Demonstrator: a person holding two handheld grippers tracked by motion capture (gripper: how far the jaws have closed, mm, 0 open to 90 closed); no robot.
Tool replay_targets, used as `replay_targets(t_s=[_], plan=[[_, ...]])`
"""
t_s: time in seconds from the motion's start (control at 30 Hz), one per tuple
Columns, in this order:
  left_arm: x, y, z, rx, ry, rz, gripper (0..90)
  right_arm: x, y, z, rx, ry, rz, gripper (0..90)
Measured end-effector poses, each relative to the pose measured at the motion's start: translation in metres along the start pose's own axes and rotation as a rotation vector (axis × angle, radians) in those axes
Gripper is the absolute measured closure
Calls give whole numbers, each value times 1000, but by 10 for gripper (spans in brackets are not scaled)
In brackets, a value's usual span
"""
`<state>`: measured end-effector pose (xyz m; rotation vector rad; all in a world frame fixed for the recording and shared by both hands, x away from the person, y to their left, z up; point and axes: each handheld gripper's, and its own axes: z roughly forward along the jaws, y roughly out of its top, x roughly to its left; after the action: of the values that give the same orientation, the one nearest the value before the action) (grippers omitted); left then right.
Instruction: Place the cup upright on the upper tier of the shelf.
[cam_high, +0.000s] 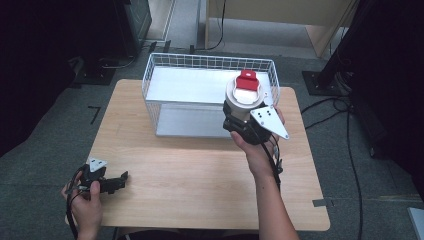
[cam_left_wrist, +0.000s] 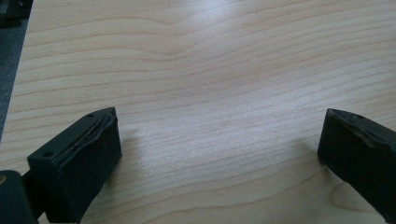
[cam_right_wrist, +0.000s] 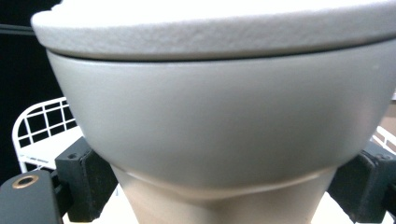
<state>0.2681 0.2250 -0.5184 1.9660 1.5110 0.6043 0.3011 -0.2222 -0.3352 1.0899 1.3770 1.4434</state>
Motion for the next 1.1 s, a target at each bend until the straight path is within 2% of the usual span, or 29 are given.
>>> replay_targets(t_s=[0.33, 0.5, 0.73, 1.1], plan=[[0, 0, 0, -1, 1, 0, 0, -1, 13, 18, -12, -1, 4, 96], [0, 0, 0, 0, 2, 1, 0, -3, 20, 31, -10, -5, -13, 97], [0, 0, 0, -1, 3, 1, 0, -6, 30, 52, -10, -13, -2, 97], [0, 0, 0, 0, 3, 1, 0, -7, 27, 92, 37, -36, 11, 97]])
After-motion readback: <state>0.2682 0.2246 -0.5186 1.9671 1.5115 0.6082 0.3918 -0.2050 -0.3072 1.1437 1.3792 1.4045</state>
